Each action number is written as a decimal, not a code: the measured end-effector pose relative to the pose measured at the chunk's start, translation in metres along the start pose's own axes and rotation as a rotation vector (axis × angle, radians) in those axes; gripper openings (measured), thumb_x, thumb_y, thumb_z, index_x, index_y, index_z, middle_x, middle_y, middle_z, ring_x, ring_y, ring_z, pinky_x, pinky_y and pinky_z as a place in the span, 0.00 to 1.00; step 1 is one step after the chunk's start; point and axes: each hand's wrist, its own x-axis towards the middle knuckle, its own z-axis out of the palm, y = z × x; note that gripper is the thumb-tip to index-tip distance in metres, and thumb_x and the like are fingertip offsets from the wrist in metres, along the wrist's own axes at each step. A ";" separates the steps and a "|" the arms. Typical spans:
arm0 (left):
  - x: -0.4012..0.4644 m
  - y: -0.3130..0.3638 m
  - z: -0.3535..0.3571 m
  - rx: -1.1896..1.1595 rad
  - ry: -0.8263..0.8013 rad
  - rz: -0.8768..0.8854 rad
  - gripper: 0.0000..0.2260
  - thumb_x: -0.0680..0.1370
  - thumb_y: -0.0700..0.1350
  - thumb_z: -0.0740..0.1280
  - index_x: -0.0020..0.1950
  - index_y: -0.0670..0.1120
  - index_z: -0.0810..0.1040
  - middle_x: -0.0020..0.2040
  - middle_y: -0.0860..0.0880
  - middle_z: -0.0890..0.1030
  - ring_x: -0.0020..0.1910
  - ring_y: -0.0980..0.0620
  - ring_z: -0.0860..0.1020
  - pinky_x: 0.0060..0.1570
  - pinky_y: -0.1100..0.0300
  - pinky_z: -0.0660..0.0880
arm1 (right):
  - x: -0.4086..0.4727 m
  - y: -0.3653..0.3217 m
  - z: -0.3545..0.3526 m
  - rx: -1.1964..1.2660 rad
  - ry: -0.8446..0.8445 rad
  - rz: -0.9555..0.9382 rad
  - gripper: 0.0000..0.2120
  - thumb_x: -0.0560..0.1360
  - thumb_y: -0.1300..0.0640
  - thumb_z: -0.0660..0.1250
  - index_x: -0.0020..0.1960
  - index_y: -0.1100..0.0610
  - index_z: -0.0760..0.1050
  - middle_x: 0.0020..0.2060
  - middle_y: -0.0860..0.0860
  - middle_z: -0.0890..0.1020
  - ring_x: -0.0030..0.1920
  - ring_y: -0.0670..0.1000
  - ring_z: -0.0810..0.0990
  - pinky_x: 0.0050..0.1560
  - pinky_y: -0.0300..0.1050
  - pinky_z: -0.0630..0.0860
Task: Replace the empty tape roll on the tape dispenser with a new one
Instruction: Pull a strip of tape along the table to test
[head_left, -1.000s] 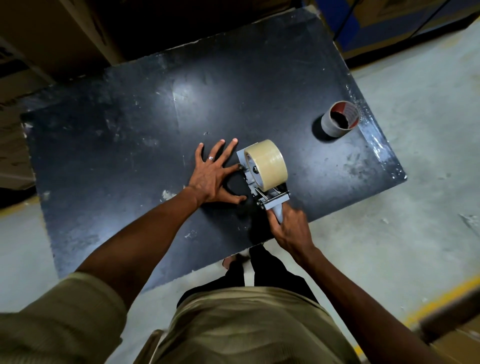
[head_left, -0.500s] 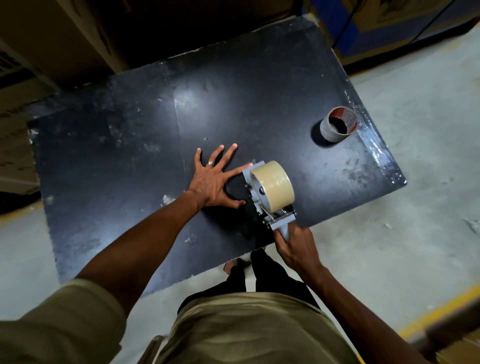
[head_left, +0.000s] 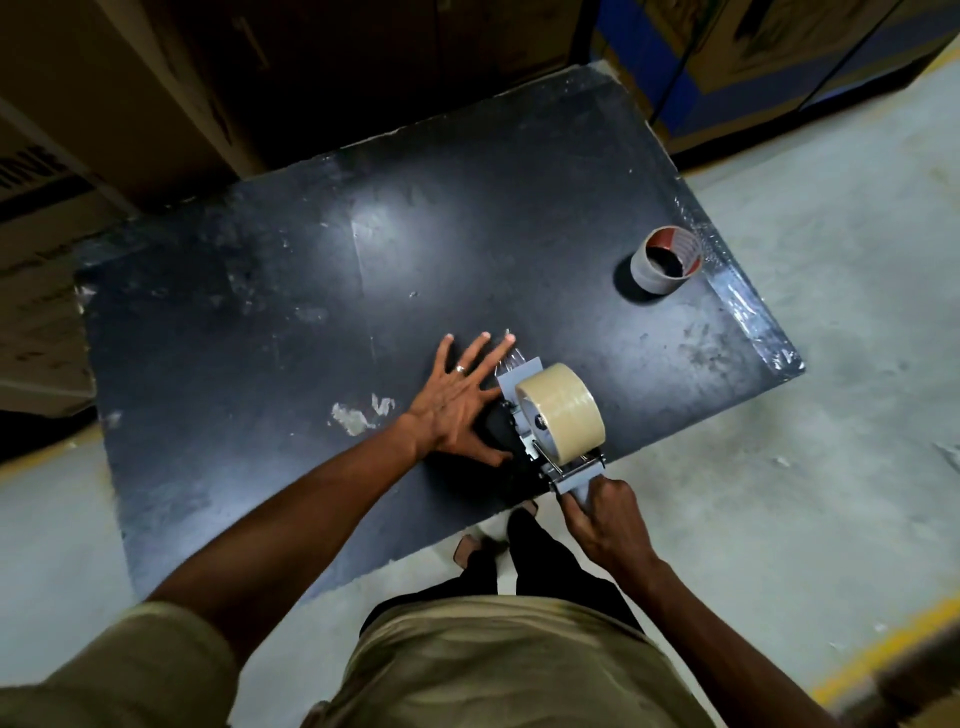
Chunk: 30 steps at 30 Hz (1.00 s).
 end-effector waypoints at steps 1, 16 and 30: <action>0.000 0.003 0.003 -0.027 0.003 -0.013 0.54 0.57 0.83 0.57 0.79 0.62 0.50 0.81 0.46 0.36 0.80 0.38 0.42 0.70 0.28 0.45 | 0.000 0.001 0.000 -0.004 -0.014 0.007 0.18 0.74 0.50 0.62 0.28 0.57 0.69 0.22 0.56 0.74 0.22 0.56 0.75 0.30 0.36 0.58; -0.004 -0.013 0.000 -0.112 -0.031 -0.190 0.56 0.55 0.85 0.55 0.76 0.67 0.35 0.79 0.45 0.31 0.78 0.36 0.36 0.68 0.25 0.39 | -0.004 -0.005 -0.001 0.065 -0.002 0.207 0.18 0.74 0.49 0.66 0.37 0.64 0.76 0.33 0.64 0.82 0.34 0.66 0.81 0.33 0.44 0.66; -0.021 0.006 -0.009 -0.175 -0.221 -0.326 0.63 0.47 0.84 0.62 0.74 0.70 0.33 0.76 0.50 0.25 0.78 0.41 0.31 0.66 0.21 0.41 | -0.002 -0.009 -0.002 0.061 -0.037 0.283 0.17 0.77 0.50 0.67 0.46 0.66 0.78 0.42 0.65 0.84 0.43 0.67 0.81 0.39 0.43 0.64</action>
